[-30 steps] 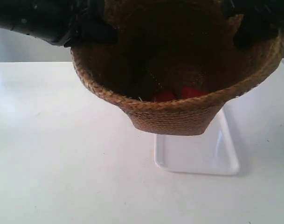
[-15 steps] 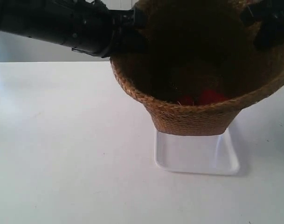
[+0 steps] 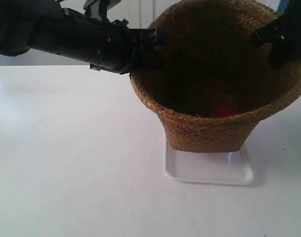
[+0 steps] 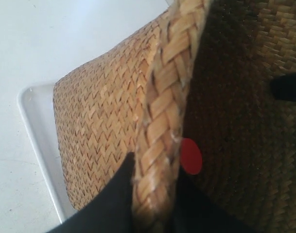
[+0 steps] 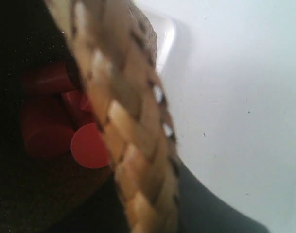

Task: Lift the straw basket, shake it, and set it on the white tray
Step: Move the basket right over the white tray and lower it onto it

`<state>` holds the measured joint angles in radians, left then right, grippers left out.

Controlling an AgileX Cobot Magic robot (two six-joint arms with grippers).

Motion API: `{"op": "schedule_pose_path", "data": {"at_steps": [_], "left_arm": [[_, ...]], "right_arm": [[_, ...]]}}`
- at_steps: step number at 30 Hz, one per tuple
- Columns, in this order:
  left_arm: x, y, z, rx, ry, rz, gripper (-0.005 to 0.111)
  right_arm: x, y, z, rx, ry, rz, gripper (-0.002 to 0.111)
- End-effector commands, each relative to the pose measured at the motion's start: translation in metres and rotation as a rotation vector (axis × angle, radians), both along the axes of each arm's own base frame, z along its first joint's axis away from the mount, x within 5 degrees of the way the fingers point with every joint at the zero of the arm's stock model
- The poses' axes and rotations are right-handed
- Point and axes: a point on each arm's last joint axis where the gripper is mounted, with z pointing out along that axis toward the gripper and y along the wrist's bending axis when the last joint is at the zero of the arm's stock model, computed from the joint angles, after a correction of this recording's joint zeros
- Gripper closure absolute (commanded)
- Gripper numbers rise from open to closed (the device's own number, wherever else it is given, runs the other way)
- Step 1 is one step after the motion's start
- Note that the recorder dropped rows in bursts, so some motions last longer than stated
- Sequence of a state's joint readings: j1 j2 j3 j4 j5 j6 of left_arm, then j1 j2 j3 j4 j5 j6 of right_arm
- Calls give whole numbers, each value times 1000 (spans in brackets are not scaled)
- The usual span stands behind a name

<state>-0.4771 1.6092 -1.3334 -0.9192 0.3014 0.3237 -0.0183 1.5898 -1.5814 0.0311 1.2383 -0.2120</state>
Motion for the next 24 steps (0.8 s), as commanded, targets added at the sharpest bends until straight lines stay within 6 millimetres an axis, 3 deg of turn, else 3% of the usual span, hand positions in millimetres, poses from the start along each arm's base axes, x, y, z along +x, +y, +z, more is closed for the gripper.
{"op": "schedule_pose_path", "data": {"at_steps": [1,12,24], "left_arm": [[-3,-6,8,-37,-2,-23,107],[6,-12,-14,-7,53,-34,107],[6,-12,-17,13,52,-44,107]], "right_arm": [[8,-4,-8,-41,10,17,108],[16,-6,-21,-46,47,-21,108],[18,-6,-25,-40,60,-36,108]]}}
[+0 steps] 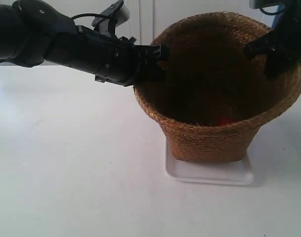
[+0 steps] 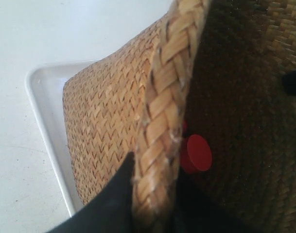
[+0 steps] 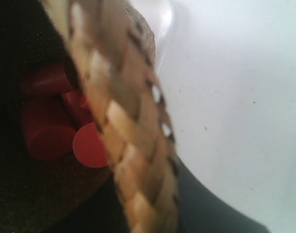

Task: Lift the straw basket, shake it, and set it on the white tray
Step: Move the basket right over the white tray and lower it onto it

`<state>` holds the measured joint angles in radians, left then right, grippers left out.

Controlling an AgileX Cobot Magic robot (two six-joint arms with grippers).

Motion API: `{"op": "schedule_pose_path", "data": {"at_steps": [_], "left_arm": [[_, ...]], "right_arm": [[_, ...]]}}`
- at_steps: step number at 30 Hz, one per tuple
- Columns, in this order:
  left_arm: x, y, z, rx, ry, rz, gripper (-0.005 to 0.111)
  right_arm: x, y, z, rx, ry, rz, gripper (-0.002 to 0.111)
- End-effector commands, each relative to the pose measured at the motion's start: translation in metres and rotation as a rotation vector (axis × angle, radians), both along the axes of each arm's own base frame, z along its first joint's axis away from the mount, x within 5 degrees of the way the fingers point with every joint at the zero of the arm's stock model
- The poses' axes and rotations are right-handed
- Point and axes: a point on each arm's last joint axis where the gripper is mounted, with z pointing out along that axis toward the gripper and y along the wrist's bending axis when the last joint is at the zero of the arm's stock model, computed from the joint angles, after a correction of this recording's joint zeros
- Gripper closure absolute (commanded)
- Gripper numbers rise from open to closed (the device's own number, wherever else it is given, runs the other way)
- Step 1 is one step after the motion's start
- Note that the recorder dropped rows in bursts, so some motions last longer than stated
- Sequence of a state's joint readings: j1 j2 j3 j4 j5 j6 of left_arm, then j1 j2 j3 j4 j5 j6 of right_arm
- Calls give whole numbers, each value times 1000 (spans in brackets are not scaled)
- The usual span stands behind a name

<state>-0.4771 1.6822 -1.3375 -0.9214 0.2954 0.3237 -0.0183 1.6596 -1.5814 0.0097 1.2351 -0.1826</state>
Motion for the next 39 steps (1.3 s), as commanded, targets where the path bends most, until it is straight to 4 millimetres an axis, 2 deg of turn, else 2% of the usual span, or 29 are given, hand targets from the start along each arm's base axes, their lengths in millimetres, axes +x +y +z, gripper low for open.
{"op": "schedule_pose_path", "data": {"at_steps": [1,8,11,16,18,23,26,34,39], "left_arm": [[-7,-6,9,-15,-7,-50,107],[-7,-5,9,-7,-10,-54,107],[-7,-6,8,-6,-7,-56,107],[-7,-9,-4,8,47,-95,106],[-6,-10,-7,9,57,-98,101],[-5,-10,-6,9,48,-86,80],[-4,-10,-6,9,45,-83,71],[-3,-9,-6,8,36,-70,56],[-3,-9,-6,10,33,-68,47]], "right_arm": [[3,-4,-2,-30,-5,-9,108],[2,-4,-28,-32,82,-8,108],[1,-4,-29,-32,85,-8,108],[1,-7,-29,-66,86,-6,108],[1,-7,-29,-66,86,-6,108],[1,-7,-29,-68,86,-4,107],[2,-8,-29,-73,80,-4,100],[6,-8,-27,-81,36,14,78],[8,-8,-27,-83,12,23,61]]}}
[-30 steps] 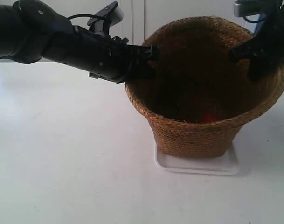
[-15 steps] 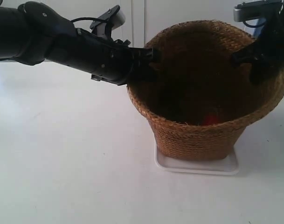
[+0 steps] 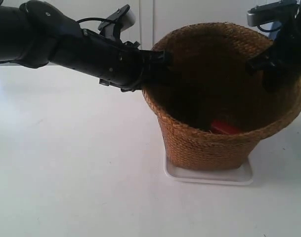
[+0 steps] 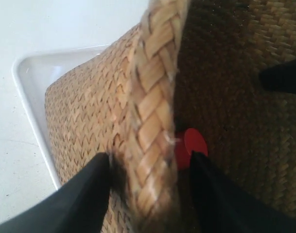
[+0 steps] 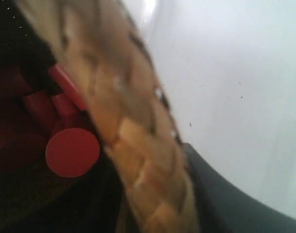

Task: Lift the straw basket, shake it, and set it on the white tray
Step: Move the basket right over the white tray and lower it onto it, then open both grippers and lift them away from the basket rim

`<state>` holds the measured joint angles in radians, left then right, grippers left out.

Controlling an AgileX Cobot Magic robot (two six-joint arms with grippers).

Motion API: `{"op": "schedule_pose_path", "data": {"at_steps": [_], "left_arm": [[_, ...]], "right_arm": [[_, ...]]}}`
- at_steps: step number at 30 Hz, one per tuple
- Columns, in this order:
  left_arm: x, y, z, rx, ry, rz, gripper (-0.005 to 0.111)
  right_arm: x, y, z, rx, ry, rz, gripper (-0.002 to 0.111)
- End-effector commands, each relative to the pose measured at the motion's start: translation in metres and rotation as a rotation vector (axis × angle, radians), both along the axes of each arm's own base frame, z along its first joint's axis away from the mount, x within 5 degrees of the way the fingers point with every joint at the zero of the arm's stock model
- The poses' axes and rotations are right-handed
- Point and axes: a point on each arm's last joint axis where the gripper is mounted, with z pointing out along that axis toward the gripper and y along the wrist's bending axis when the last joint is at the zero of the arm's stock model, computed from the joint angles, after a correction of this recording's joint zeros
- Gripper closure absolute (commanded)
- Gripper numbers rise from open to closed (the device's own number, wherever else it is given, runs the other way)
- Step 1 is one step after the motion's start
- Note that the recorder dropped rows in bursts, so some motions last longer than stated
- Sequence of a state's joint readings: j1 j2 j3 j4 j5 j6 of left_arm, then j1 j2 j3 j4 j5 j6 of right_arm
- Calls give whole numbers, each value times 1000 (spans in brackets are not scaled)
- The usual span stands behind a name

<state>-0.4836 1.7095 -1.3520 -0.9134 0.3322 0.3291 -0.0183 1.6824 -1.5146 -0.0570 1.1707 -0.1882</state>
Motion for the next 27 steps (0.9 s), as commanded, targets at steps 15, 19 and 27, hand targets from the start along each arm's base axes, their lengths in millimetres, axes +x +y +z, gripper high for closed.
{"op": "schedule_pose_path", "data": {"at_steps": [15,19,27], "left_arm": [[4,10,2,-3,4,6,43],[6,14,1,13,-15,1,43],[14,7,13,6,-60,-40,43]], "right_arm": [[2,-2,-2,-7,-12,12,47],[0,-2,-3,15,16,-57,47],[-4,-2,-4,27,52,-118,47]]}}
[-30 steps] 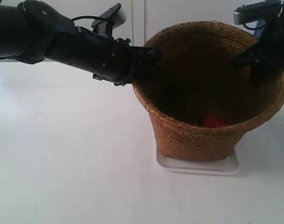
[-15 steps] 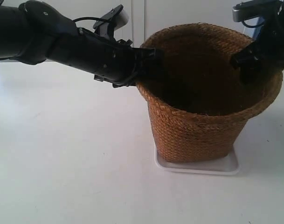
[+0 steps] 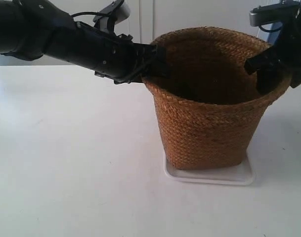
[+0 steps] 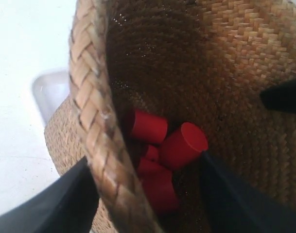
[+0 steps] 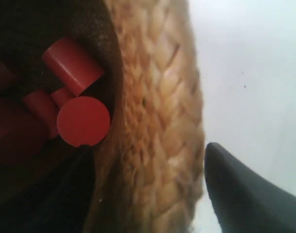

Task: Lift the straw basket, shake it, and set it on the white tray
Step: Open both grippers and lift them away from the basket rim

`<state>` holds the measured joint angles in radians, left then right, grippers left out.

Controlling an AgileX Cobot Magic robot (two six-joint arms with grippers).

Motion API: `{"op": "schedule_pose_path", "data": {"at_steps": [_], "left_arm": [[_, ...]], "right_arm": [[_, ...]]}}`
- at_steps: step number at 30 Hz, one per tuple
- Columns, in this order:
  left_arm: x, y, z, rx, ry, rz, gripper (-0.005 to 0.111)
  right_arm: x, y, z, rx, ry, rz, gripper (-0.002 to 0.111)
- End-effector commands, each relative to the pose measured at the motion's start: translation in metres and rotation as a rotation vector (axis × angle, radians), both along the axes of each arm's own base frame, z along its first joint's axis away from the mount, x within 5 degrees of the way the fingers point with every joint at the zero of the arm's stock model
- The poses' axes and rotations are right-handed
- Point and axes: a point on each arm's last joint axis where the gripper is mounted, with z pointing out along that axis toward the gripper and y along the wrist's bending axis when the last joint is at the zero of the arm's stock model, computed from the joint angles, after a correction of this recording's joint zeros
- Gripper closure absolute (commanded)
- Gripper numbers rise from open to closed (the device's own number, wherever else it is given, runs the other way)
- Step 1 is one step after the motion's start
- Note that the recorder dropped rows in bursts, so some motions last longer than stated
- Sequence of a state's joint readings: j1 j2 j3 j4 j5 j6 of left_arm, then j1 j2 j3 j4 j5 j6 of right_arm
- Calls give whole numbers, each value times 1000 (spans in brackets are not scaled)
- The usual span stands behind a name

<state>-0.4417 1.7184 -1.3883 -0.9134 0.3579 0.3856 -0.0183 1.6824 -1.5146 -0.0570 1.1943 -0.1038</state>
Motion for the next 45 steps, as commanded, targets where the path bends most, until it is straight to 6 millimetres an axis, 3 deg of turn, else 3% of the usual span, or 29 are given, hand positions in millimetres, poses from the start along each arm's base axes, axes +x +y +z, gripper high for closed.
{"op": "schedule_pose_path", "data": {"at_steps": [1,9,23,34,39,45], "left_arm": [[4,-5,8,-12,-13,-36,43],[11,-11,3,-3,5,-69,43],[14,-12,15,38,-51,-114,43],[6,-3,36,90,-142,-118,43],[-2,15,60,119,-207,-90,43],[-17,62,91,122,-207,-57,44]], "right_arm": [[-2,-2,-3,3,34,-38,47],[-2,-2,-3,-1,34,-40,47],[2,-2,2,-1,-43,-37,47],[-5,-1,32,15,-210,-27,47],[-15,0,51,14,-299,-25,47],[-39,6,84,80,-418,-24,47]]}}
